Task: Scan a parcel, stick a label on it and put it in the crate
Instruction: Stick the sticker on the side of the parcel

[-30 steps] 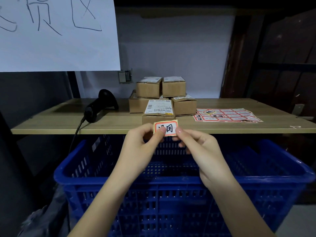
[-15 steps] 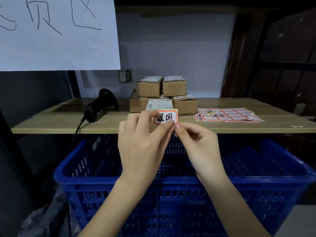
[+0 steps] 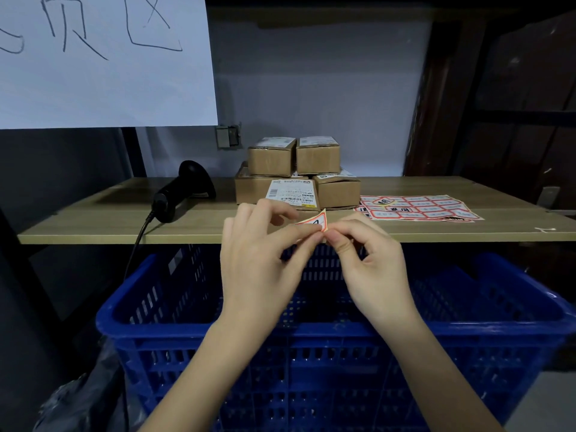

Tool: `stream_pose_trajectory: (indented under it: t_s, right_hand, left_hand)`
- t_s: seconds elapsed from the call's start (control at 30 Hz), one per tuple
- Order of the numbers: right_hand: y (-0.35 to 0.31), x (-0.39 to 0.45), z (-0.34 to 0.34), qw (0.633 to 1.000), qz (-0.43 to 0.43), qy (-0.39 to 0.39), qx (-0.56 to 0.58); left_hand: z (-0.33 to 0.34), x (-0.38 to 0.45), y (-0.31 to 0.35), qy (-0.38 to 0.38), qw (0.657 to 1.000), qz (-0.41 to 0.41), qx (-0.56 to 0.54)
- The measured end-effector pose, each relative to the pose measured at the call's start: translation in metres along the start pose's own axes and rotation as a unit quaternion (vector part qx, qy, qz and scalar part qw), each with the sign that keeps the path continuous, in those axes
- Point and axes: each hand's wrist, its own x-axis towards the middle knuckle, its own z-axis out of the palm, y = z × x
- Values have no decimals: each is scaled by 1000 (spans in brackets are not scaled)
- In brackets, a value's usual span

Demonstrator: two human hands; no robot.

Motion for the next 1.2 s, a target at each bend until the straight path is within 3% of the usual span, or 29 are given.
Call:
stream_pose_trajectory:
  t_s: [0.1, 0.23, 0.43, 0.5, 0.63, 0.77, 0.93, 1.13, 1.2]
  right_hand:
    - [3, -1, -1, 999, -17, 3, -32]
    - [3, -2, -7, 1000, 4, -4, -29]
    - [6, 4, -31, 988, 153, 20, 23]
    - [15, 16, -40, 978, 201, 49, 1]
    - [48, 45, -41, 947, 290, 28, -133]
    - [63, 62, -34, 906, 307, -25, -291]
    - [62, 69, -30, 875, 324, -49, -358]
    - [64, 68, -35, 873, 319, -49, -365]
    - [54, 64, -39, 898, 300, -41, -319]
  left_hand:
    - [0, -1, -1, -8, 997, -40, -62]
    - [-3, -1, 0, 41, 997, -40, -44]
    - [-11, 1, -7, 119, 992, -26, -16]
    - [-14, 0, -8, 123, 992, -16, -9]
    - [-13, -3, -9, 124, 992, -1, 9]
    - [-10, -5, -6, 122, 992, 11, 15]
    - [-8, -7, -3, 115, 993, 18, 17]
    - [-5, -8, -4, 108, 993, 23, 32]
    - [-3, -8, -5, 112, 992, 36, 52]
